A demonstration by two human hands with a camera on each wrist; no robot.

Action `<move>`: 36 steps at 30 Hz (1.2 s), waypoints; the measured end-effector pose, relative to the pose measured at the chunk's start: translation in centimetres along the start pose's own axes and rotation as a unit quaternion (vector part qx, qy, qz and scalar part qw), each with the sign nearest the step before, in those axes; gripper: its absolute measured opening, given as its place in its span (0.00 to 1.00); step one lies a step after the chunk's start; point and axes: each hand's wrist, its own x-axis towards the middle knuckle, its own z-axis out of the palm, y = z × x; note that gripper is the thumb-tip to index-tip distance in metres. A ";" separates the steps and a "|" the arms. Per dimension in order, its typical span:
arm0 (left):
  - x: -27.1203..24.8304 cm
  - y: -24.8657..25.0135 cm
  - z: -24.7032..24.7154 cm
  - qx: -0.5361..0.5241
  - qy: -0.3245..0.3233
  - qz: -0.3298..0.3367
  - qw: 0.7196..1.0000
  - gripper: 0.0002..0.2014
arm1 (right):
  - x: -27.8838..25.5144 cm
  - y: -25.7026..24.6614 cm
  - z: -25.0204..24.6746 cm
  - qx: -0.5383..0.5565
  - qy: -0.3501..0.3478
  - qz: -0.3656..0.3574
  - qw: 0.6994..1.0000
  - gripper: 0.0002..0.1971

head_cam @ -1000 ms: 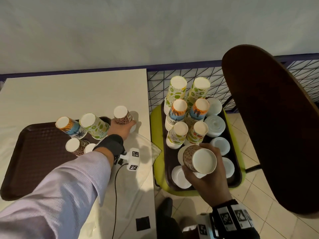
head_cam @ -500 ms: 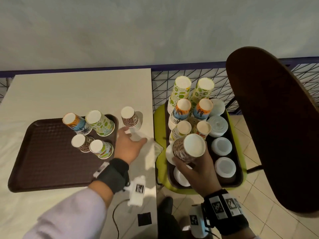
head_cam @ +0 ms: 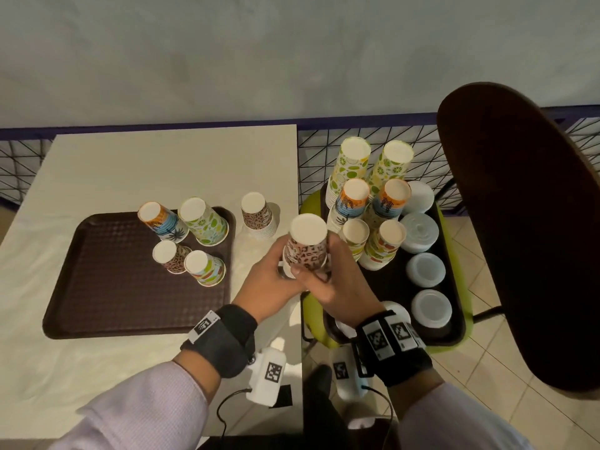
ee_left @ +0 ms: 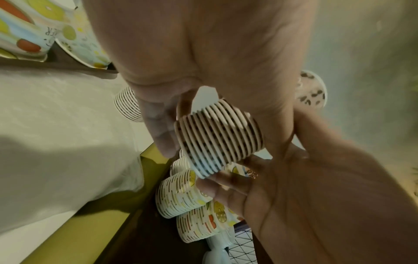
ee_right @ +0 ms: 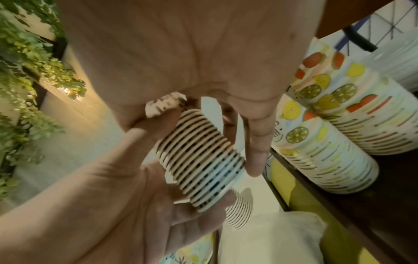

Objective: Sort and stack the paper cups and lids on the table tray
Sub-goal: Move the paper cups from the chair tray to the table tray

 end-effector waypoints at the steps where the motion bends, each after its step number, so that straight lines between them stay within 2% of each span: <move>1: 0.3 -0.4 -0.1 -0.007 0.011 -0.004 1.000 0.38 | 0.2 0.1 0.2 -0.007 -0.013 -0.002 1.000 0.41; 4: 1.0 -1.3 -0.3 -0.022 0.025 -0.017 0.999 0.36 | 0.5 0.3 0.4 -0.038 -0.057 0.003 0.998 0.41; 6: 1.4 -1.9 -0.4 -0.046 0.051 -0.035 0.997 0.32 | 0.1 0.1 -0.3 -0.085 -0.045 -0.012 0.995 0.40; 10: 2.4 -3.0 -1.3 -0.054 0.114 -0.069 0.990 0.27 | -0.1 -0.7 -3.3 -0.175 0.088 -0.036 0.980 0.27; 12: 3.1 -3.9 -1.7 -0.041 0.128 -0.084 0.987 0.28 | 0.4 -0.3 -4.4 -0.237 0.133 -0.047 0.961 0.25; 16: 4.2 -6.3 -2.1 -0.007 0.151 -0.107 0.983 0.33 | 1.5 1.2 -5.0 -0.352 0.089 -0.042 0.931 0.28; 21: 4.5 -7.6 -2.2 0.024 0.158 -0.131 0.978 0.35 | 2.0 2.1 -4.4 -0.425 0.050 -0.053 0.902 0.31; 24: 4.7 -8.6 -2.3 0.040 0.157 -0.146 0.976 0.39 | 2.1 2.1 -4.4 -0.435 0.058 -0.056 0.897 0.29; 30: 4.2 -8.4 -2.4 0.036 0.163 -0.144 0.975 0.36 | 1.5 2.0 -4.2 -0.445 0.061 -0.054 0.892 0.31; 32: 3.8 -8.1 -2.4 0.014 0.160 -0.143 0.977 0.39 | 1.2 2.3 -4.4 -0.434 0.054 -0.045 0.898 0.30; 35: 2.8 -8.7 -2.6 0.005 0.161 -0.181 0.970 0.56 | 0.2 2.6 -4.8 -0.414 0.051 -0.044 0.908 0.25; 36: 2.5 -9.7 -2.7 0.017 0.167 -0.199 0.966 0.58 | -0.1 2.7 -4.9 -0.413 0.050 -0.043 0.908 0.24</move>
